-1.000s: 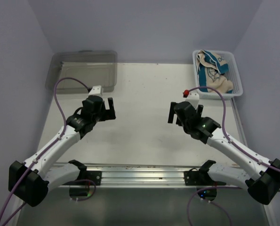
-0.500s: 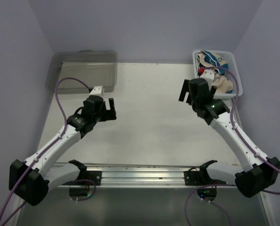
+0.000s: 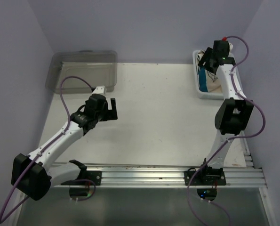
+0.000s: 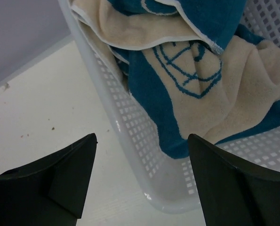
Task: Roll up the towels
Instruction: Grab a towel with the right arm
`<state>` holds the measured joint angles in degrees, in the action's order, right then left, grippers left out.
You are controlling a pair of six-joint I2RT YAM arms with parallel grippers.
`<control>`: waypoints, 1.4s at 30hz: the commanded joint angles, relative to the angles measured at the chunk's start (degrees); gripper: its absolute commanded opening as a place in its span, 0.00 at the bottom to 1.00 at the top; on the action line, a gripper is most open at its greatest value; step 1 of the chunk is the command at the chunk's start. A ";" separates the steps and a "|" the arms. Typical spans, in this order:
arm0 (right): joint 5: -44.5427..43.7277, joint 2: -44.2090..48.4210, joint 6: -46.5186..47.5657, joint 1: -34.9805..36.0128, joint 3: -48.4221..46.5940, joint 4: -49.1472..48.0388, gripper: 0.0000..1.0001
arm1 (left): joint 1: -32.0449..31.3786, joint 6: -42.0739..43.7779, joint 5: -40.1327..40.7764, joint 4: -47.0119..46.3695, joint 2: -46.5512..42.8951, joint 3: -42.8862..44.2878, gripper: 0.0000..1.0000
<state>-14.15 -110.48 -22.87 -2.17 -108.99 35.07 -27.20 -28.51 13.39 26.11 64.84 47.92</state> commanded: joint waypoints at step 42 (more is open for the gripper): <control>7.99 3.85 -4.46 -7.05 -20.12 4.66 0.00 | -0.31 0.74 -3.63 -0.62 2.57 1.47 1.00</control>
<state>-7.99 -115.46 -27.97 -9.06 -124.95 42.26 -27.20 -28.32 11.05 26.22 67.66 47.92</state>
